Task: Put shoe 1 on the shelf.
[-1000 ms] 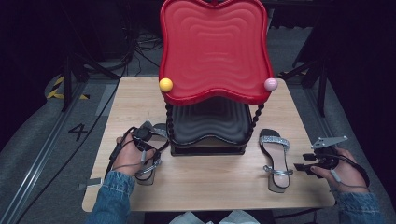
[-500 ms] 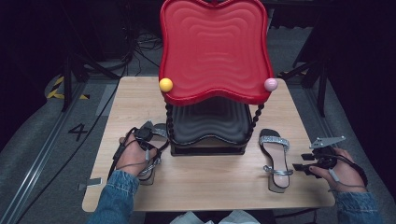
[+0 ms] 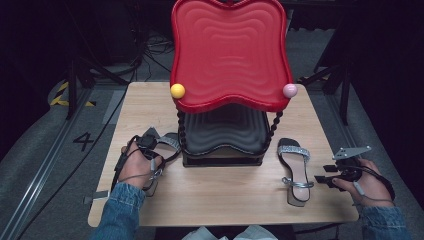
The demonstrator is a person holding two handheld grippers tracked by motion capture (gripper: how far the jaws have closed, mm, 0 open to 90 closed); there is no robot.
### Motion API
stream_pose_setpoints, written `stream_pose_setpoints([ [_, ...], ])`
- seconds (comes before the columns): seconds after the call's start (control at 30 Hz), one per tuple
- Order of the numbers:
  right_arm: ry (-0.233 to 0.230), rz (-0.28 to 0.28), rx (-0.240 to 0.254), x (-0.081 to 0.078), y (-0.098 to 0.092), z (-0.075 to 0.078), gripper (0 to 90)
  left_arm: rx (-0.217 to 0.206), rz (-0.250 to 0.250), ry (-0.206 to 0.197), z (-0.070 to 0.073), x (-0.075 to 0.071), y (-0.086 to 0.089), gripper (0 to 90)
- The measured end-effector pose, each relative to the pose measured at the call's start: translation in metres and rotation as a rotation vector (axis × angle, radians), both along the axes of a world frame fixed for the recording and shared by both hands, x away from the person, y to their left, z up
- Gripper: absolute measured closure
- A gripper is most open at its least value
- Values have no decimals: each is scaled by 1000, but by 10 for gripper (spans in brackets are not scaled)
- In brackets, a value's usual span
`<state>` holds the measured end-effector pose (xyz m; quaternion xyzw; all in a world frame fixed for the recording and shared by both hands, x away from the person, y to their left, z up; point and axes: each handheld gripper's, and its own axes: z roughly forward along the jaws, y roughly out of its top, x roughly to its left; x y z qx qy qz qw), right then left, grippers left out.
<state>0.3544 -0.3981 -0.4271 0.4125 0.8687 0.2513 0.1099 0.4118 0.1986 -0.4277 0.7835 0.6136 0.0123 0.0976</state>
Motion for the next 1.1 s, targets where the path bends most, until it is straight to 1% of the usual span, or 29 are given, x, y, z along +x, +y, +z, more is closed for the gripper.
stream_pose_setpoints([
  [0.07, -4, 0, 4, 0, 1, 0, 416, -1, -10, 1, 3, 0, 1, 420],
  [0.13, -3, 2, 1, 0, 1, 0, 415, -1, -9, 3, 5, -1, 1, 420],
  [0.17, -4, 7, 0, 0, 3, 1, 414, -10, -1, 0, 8, -1, 1, 421],
  [0.2, -7, 7, 7, 0, 3, 0, 414, -9, 1, -2, 10, -1, 2, 421],
  [0.23, -7, 7, 7, 0, 3, 0, 414, -3, -4, -6, 12, -1, 2, 421],
  [0.33, -3, 7, 1, 0, 3, 1, 413, 2, 2, -13, 20, -2, 5, 422],
  [0.4, -9, 13, 3, 1, 3, 1, 413, 1, 7, -19, 26, -2, 7, 422],
  [0.43, -7, 13, 5, 1, 3, 1, 412, 1, 7, -19, 26, -2, 7, 422],
  [0.47, -7, 15, 5, 2, 4, 0, 410, 5, 7, -26, 32, -2, 10, 422],
  [0.53, -9, 16, 6, 2, 4, 0, 408, 9, 16, -42, 38, -3, 12, 422],
  [0.57, -9, 16, 6, 2, 4, 0, 408, 9, 16, -42, 38, -3, 12, 422],
  [0.63, -6, 13, 11, 2, 4, 1, 406, 12, 18, -46, 46, -3, 14, 422],
  [0.67, -15, 13, 14, 2, 4, 1, 406, 4, 25, -50, 48, -4, 15, 422],
  [0.7, -20, 14, 14, 3, 4, 1, 406, 7, 29, -60, 52, -4, 16, 422],
  [0.77, -15, 11, 21, 3, 3, 1, 410, -12, 39, -56, 59, -5, 18, 422],
  [0.8, -16, 10, 23, 3, 3, 1, 411, -16, 38, -63, 62, -5, 20, 422],
  [0.87, -7, 10, 25, 4, 3, 1, 412, -29, 52, -72, 70, -6, 22, 422],
  [0.9, -12, 13, 25, 4, 2, 1, 412, -44, 63, -75, 75, -6, 23, 422],
  [0.97, -11, 8, 23, 5, 3, 1, 410, -47, 66, -92, 83, -6, 25, 422],
  [1.03, -4, 12, 24, 6, 3, 2, 410, -54, 77, -94, 89, -6, 25, 422],
  [1.07, -13, 15, 23, 7, 3, 2, 410, -51, 80, -100, 95, -6, 26, 422],
  [1.1, -11, 12, 24, 8, 3, 2, 410, -51, 86, -101, 99, -6, 27, 422],
])
